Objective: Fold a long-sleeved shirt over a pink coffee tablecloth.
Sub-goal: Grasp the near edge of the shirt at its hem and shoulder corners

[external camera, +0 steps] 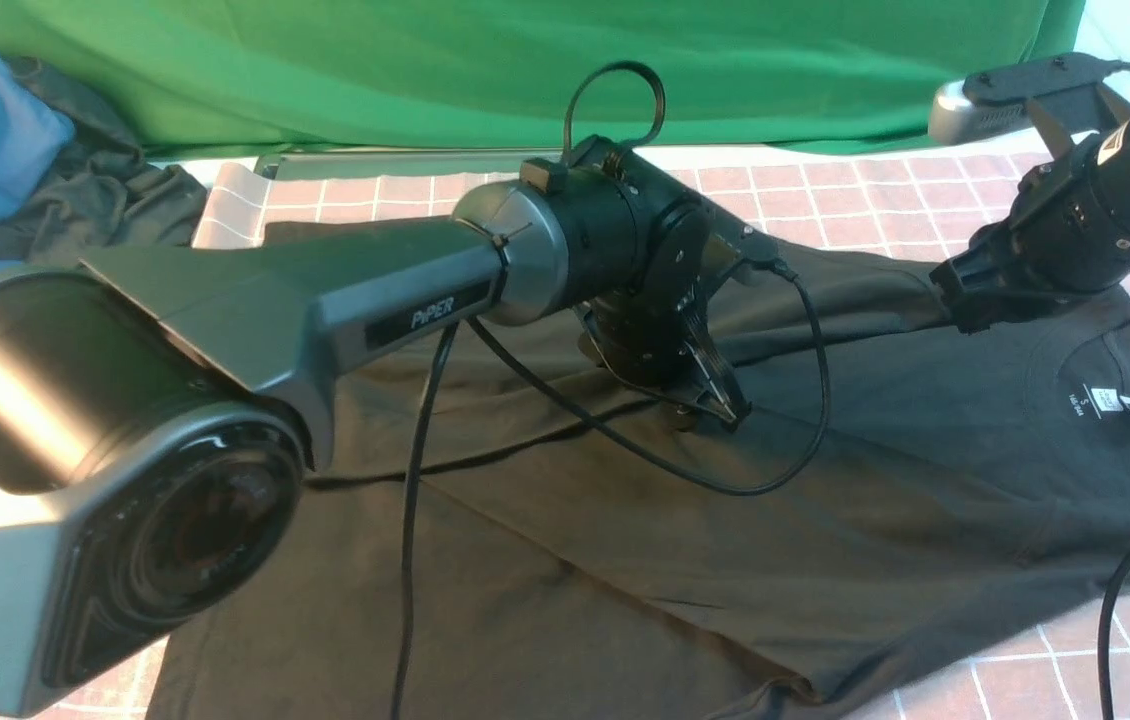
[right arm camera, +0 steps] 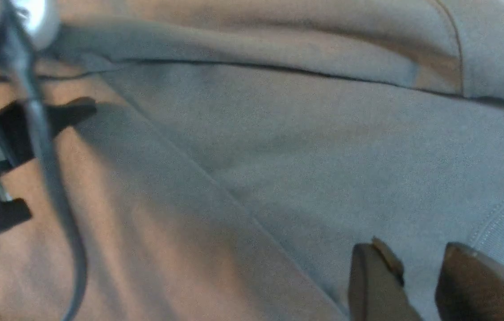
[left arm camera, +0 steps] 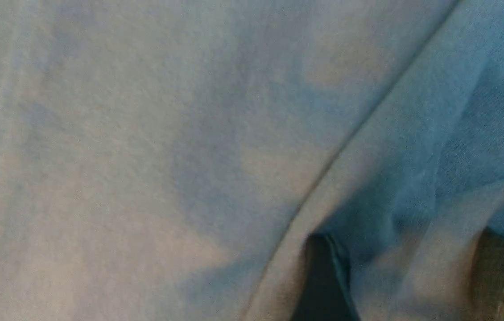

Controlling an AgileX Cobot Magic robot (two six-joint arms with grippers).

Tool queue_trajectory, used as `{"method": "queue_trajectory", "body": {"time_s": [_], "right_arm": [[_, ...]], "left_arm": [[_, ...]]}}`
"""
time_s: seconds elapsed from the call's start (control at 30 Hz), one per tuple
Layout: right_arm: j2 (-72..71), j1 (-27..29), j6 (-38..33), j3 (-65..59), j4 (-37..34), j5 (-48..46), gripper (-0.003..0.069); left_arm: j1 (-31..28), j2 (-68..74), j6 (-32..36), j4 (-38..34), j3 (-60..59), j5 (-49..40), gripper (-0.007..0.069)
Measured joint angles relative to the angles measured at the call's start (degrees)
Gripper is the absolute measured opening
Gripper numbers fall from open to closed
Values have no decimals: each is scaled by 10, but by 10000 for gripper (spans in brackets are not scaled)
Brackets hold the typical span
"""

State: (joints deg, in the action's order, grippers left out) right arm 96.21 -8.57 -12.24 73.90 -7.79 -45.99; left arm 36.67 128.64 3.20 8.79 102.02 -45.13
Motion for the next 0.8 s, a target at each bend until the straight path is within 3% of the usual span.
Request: {"method": "queue_trajectory", "body": {"time_s": [0.13,0.27,0.33,0.43,0.67,0.8], "right_arm": [[0,0,0,0,0,-1,248],[0,0,0,0,0,-1,248],[0,0,0,0,0,-2,248],[0,0,0,0,0,-2,248],[0,0,0,0,0,-2,248],[0,0,0,0,0,-2,248]], "left_arm": [[0,2,-1,6,2,1,337],[0,5,-5,11,3,2,115],[0,3,-5,13,3,2,48],[0,-4,-9,14,3,-5,12],[0,-39,-10,11,3,-14,11],[0,-56,-9,-33,3,-28,11]]}}
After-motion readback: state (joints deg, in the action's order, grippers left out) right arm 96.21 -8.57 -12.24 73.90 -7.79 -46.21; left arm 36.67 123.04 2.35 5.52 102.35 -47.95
